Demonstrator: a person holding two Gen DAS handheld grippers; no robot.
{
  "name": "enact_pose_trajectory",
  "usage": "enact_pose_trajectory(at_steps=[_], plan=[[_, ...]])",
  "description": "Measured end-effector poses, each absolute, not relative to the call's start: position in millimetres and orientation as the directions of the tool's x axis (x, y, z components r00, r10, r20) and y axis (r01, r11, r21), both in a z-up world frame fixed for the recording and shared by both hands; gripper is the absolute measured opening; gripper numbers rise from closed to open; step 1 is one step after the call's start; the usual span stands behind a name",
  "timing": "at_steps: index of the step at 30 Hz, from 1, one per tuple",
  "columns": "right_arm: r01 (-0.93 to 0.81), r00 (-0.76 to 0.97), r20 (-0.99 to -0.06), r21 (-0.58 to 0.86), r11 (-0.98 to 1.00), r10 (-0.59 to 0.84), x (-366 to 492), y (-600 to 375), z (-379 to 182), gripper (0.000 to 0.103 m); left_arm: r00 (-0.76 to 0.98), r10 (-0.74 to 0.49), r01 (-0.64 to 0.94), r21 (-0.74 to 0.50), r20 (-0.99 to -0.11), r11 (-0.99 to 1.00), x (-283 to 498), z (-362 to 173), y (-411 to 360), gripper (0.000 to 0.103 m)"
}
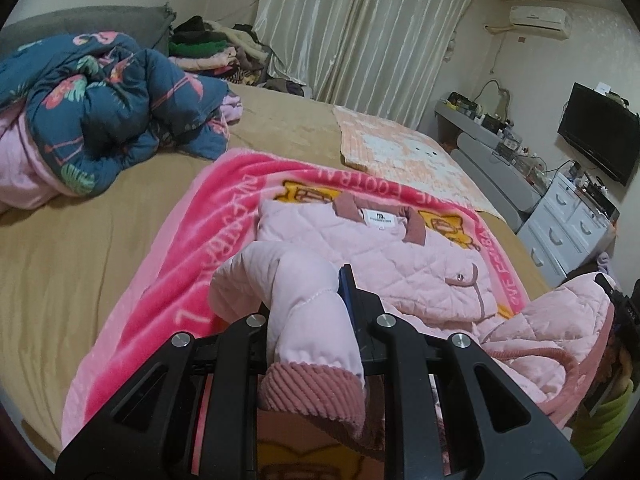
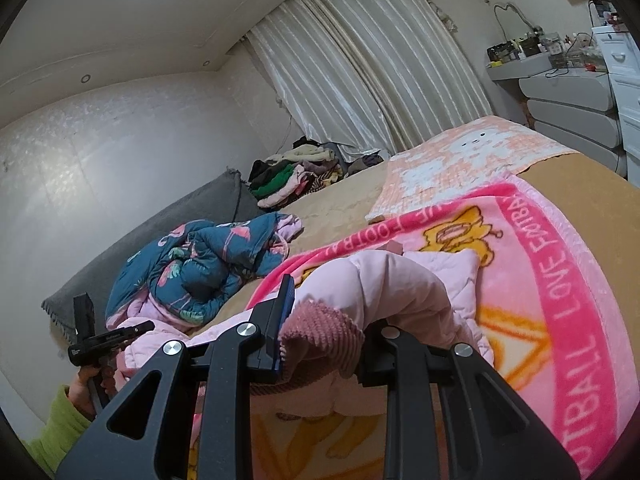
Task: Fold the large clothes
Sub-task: 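Lift the hem with both tools and fold it toward the collar, then lay the hem near the collar and open both tools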
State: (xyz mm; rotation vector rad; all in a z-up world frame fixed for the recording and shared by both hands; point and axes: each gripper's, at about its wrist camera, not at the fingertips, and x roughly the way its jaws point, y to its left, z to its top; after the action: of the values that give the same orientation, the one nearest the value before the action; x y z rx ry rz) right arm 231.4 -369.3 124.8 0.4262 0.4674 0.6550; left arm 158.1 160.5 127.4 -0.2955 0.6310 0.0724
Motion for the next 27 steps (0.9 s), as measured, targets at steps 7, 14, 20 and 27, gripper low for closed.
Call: enact_pose_trajectory(at_steps=[7, 14, 20, 27], plan=[[-0.452, 0.708, -0.288, 0.516, 0.727, 0.645, 255.8, -367.3, 128.5, 0.023, 0.805, -0.002, -0.161, -0.222, -0.593, 0.962, 182.6, 131.5, 161.6, 0.012], [-0.411, 0.713, -0.309, 0.544, 0.732, 0.630, 290.0, -363.7, 127.6, 0.023, 0.802, 0.012, -0.167, -0.205, -0.597, 0.964, 213.6, 130.6, 167.7, 0.012], [-0.366, 0.730, -0.337, 0.541, 0.757, 0.595, 323.7, -357.0, 122.4, 0.023, 0.808, 0.020, -0.170, -0.200, -0.588, 0.965, 239.8, 129.1, 171.7, 0.015], [-0.292, 0.740, -0.387, 0.552, 0.781, 0.550, 368.2, -353.7, 106.9, 0.023, 0.822, 0.007, -0.168, -0.230, -0.569, 0.958, 277.4, 123.5, 179.1, 0.032]])
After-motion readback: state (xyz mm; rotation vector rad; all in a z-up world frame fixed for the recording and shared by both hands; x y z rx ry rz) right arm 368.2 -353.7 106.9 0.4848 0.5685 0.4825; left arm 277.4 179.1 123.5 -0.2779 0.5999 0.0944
